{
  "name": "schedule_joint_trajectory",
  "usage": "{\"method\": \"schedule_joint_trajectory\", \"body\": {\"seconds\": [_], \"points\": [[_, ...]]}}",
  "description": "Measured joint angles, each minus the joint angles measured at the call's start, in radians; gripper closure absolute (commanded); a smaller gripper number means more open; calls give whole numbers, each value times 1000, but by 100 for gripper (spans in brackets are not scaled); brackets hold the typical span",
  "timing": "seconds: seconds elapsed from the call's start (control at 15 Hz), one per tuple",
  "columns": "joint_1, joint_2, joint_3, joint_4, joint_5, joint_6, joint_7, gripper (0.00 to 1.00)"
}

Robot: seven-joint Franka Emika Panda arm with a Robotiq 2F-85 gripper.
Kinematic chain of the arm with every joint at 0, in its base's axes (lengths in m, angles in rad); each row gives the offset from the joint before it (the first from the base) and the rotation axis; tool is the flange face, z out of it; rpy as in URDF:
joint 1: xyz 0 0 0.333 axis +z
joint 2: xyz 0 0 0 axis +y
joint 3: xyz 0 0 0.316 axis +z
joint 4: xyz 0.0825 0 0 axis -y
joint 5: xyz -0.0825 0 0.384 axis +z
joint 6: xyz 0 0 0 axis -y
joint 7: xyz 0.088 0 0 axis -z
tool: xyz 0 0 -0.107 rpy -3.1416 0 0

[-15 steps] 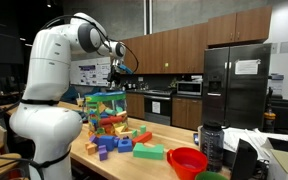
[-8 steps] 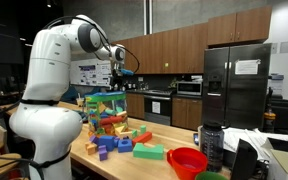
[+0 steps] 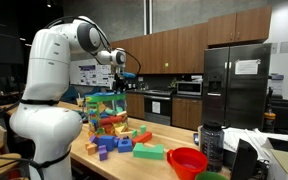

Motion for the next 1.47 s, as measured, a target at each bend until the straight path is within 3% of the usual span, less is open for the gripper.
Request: {"method": "schedule_joint_trajectory", "body": {"seconds": [0.67,1.47], "points": [[-21,-46,-18,-99,-58,118,9,0],[1,-51,-11,-134,-79,187,140,0]]}}
